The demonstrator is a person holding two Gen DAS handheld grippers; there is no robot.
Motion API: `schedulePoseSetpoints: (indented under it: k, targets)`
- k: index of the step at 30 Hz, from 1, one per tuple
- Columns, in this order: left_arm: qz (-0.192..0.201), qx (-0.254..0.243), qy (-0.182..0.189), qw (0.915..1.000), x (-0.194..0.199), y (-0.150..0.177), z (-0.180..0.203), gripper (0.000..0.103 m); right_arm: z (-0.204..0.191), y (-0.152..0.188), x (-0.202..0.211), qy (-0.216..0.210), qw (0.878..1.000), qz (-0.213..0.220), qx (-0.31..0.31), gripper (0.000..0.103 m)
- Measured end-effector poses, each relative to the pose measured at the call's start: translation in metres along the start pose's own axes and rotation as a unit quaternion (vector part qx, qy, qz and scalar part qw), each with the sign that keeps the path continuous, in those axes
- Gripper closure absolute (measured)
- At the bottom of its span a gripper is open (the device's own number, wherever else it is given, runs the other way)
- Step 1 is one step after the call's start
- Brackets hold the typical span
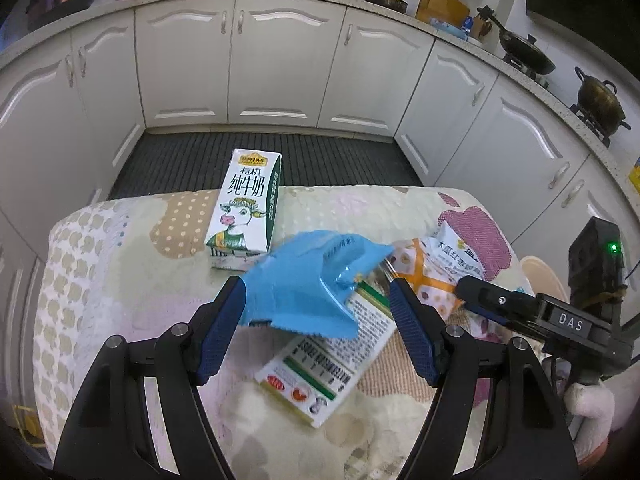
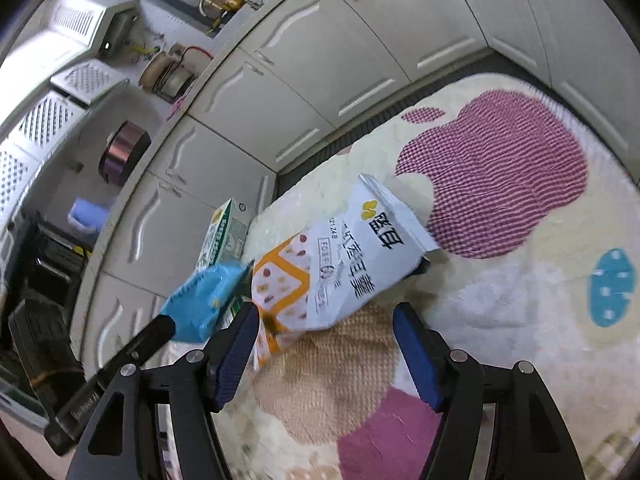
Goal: Collect trash
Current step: 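Grasp the blue wipes packet with the left tool while the right grasps the white-orange snack bag, then lift the blue packet and snack bag from the table toward the bin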
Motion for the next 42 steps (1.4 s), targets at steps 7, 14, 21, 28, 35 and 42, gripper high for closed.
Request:
schedulePoseSetpoints:
  k: [7,14,21,28,35,42]
  targets:
    - [-0.006,-0.006,0.006,0.9999,-0.01,-0.003,0.003,0.062,-0.003,-0.011,-0.008,-0.013,1.0,0.008,-0.008,0.049]
    - [-0.002,-0.005,0.01,0.9999,-0.007,0.003,0.003,0.079,-0.004,-0.011,-0.011,-0.033,0.999,0.012,0.0,0.087]
    - [0.021,-0.025,0.029,0.999,0.021,0.014,0.014,0.084,-0.012,0.001,0.027,-0.042,0.998,0.034,0.039,0.092]
    - [0.03,-0.042,0.054,0.9972,0.05,0.038,0.035,0.086,-0.014,0.028,0.075,-0.03,0.995,0.045,0.079,0.093]
    - [-0.014,-0.073,0.067,0.995,0.055,0.091,0.068,0.086,0.002,0.066,0.107,-0.016,0.996,0.032,0.084,0.093]
    - [-0.062,-0.1,0.106,0.9874,0.055,0.129,0.093,0.066,0.041,0.084,0.127,-0.006,0.999,0.031,0.044,0.093]
Point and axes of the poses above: each gripper's, at about its wrist camera, not at the fingertips, and x roughly against the way its jaws point, z to its right, y to its underside, the point moved 5 cm from there along -x, roughly the way its jaws point, and after that the axes turned 11 degrees about -z, right-handed, at the moved point
